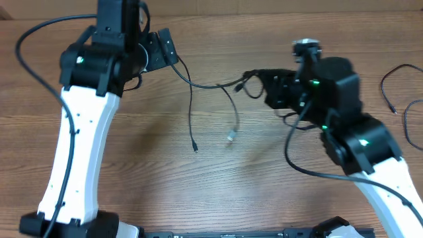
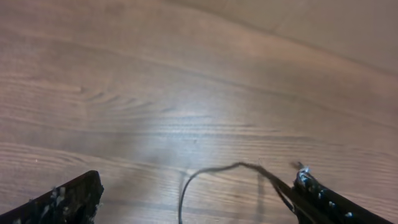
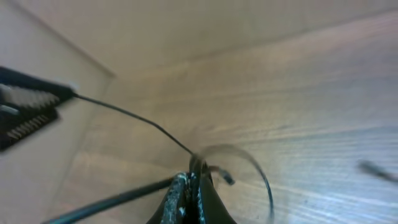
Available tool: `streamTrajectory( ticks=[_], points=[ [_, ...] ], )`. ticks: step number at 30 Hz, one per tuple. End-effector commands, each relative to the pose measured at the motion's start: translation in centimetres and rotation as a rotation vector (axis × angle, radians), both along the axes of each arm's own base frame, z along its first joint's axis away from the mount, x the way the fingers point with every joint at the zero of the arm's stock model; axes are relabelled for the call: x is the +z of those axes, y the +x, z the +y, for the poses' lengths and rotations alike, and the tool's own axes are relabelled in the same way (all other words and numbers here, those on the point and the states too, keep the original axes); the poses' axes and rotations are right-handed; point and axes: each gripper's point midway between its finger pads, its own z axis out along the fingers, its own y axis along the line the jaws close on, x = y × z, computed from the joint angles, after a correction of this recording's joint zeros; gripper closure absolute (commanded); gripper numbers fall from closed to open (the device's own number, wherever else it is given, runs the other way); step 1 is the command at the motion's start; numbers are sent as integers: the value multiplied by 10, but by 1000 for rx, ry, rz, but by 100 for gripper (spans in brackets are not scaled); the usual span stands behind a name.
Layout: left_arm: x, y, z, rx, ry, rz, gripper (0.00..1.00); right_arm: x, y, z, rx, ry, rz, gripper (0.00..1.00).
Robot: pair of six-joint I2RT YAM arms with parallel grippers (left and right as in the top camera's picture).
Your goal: Untangle cables
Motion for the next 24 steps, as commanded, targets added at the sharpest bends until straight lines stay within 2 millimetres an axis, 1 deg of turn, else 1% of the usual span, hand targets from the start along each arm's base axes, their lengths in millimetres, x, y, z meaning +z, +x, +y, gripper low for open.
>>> streamTrajectory(
  ticks=[1,7,17,24],
  points=[
    [-7,4,-2,10,-24,31,3,23,-4,-22,-50,16,-71,96],
    [-33,7,-2,14,0,115,3,43,-6,-43,-105,30,-117,96],
    [-77,14,-3,17,27,230,5,84,-9,-61,-159,72,-198,96],
    [-114,9,-2,18,44,311,5,119,-19,-76,-196,93,-282,96]
  ],
)
